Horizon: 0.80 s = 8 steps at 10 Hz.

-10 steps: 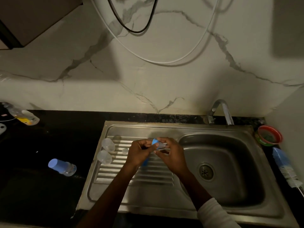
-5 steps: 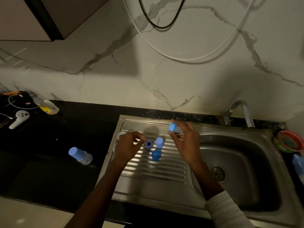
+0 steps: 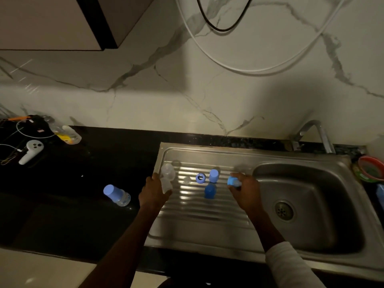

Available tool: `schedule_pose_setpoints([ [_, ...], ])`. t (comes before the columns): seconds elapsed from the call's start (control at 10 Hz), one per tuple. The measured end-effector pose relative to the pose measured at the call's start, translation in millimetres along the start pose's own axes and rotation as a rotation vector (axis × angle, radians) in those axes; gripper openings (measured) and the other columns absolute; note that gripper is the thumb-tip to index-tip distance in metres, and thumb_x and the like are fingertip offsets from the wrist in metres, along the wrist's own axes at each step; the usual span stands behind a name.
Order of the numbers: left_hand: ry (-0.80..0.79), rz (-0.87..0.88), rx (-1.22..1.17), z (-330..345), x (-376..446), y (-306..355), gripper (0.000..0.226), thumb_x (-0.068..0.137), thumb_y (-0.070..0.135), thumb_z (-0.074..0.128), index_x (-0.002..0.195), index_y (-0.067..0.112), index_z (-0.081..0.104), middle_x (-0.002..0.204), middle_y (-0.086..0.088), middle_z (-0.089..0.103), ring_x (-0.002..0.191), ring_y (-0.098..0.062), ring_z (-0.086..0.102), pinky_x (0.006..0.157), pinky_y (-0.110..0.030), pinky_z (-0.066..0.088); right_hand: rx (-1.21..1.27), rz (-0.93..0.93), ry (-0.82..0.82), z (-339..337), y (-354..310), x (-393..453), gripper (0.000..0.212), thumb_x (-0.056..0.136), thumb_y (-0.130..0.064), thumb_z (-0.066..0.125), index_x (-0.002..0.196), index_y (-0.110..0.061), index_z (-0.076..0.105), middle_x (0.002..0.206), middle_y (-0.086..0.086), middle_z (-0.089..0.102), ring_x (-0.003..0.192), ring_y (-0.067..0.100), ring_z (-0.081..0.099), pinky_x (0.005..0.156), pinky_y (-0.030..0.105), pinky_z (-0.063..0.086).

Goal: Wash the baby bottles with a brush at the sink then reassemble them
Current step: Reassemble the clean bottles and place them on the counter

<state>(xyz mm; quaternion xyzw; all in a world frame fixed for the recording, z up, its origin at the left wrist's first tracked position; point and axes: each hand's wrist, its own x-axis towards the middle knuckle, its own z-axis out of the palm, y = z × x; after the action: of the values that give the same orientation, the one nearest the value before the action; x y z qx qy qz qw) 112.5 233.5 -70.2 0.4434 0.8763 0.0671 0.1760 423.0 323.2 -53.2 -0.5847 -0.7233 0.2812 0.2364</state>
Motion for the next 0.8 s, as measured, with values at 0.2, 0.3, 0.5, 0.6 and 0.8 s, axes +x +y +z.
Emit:
schedule_pose_setpoints([
  [0.2,-0.052,0.103,-0.028,-2,15,-22,0.068,0.077,0.054,0.079,0.130,0.026,0.048,0.120,-0.003,0.060,0.103,-0.023,0.065,0.080,-0.043,0.060,0.033,0.053,-0.022,15,8,-5,0.034,0.079,-0.018,0.086,0.110,-0.011,0.074,0.099,0.006,0.075,0.091,0.021,0.069,0.082,0.029,0.049],
  [0.3,-0.094,0.094,-0.037,-2,11,-22,0.068,0.073,0.051,0.081,0.127,0.023,0.051,0.120,-0.003,0.061,0.101,-0.021,0.065,0.083,-0.041,0.060,0.072,0.142,-0.039,19,10,-10,0.034,0.079,-0.023,0.087,0.109,-0.016,0.074,0.100,0.000,0.073,0.090,0.013,0.066,0.081,0.021,0.047],
  [0.5,-0.125,0.493,-0.411,-78,7,74,0.055,0.085,0.052,0.071,0.134,0.037,0.051,0.121,0.007,0.064,0.109,-0.012,0.064,0.095,-0.038,0.055,0.144,0.036,-0.276,-58,-42,33,0.012,0.090,-0.027,0.076,0.097,-0.018,0.072,0.088,0.000,0.074,0.082,0.013,0.070,0.085,0.047,0.058],
  [0.6,-0.107,0.542,-0.861,-156,11,137,0.035,0.091,0.049,0.070,0.120,0.030,0.063,0.106,-0.002,0.073,0.090,-0.018,0.073,0.080,-0.038,0.061,0.687,-0.041,-0.117,-140,-99,68,0.021,0.092,-0.023,0.071,0.112,-0.017,0.072,0.102,0.008,0.076,0.093,0.020,0.073,0.089,0.047,0.060],
  [0.8,-0.743,0.475,-1.826,-186,-1,181,0.048,0.098,0.052,0.050,0.123,0.014,0.065,0.094,-0.009,0.066,0.073,-0.009,0.065,0.058,-0.016,0.057,2.087,-0.333,-0.489,-198,-108,63,0.048,0.088,-0.018,0.075,0.130,-0.007,0.056,0.121,0.023,0.065,0.089,0.027,0.068,0.075,0.035,0.061],
])
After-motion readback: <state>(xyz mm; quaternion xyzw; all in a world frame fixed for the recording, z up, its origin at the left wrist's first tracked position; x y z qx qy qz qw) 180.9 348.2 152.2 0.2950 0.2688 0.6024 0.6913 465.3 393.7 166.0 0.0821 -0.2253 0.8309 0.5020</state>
